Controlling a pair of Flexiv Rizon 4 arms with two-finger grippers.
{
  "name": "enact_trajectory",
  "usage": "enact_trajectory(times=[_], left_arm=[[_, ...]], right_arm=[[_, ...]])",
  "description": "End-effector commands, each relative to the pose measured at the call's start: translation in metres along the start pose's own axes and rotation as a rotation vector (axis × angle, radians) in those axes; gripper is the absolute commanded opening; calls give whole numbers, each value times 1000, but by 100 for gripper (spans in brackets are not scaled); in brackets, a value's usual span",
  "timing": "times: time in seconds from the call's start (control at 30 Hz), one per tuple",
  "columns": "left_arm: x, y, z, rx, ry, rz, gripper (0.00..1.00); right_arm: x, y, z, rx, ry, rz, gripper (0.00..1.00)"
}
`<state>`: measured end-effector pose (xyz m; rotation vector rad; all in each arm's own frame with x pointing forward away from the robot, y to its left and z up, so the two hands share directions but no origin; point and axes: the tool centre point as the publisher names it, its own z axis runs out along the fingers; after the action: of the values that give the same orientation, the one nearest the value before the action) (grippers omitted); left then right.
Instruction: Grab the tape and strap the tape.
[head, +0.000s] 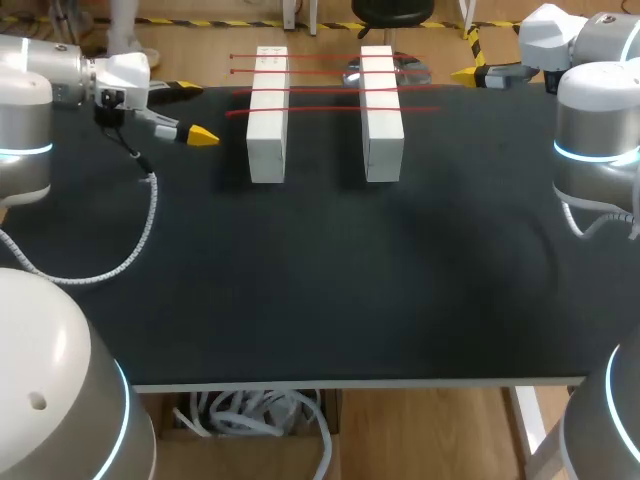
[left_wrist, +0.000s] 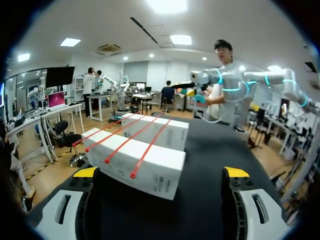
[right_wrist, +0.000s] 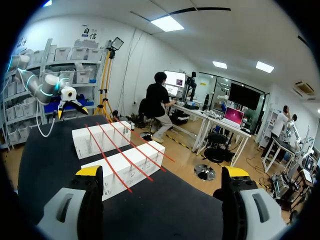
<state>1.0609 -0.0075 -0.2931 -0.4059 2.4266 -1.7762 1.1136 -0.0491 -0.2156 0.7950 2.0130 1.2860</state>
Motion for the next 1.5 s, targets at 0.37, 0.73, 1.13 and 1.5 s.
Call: enact_trajectory(times=[0.37, 0.73, 1.13, 1.5], left_arm=[[-23, 5, 20, 27, 27, 19, 100], [-31, 15, 27, 47, 49, 19, 100], [-33, 19, 17, 78, 41, 38, 44], [-31, 15, 22, 94, 69, 57, 47]], right_arm=[[0, -1, 0, -2, 1, 0, 100], [0, -1, 0, -2, 1, 0, 100], [0, -1, 0, -2, 1, 0, 100], [0, -1, 0, -2, 1, 0, 100]])
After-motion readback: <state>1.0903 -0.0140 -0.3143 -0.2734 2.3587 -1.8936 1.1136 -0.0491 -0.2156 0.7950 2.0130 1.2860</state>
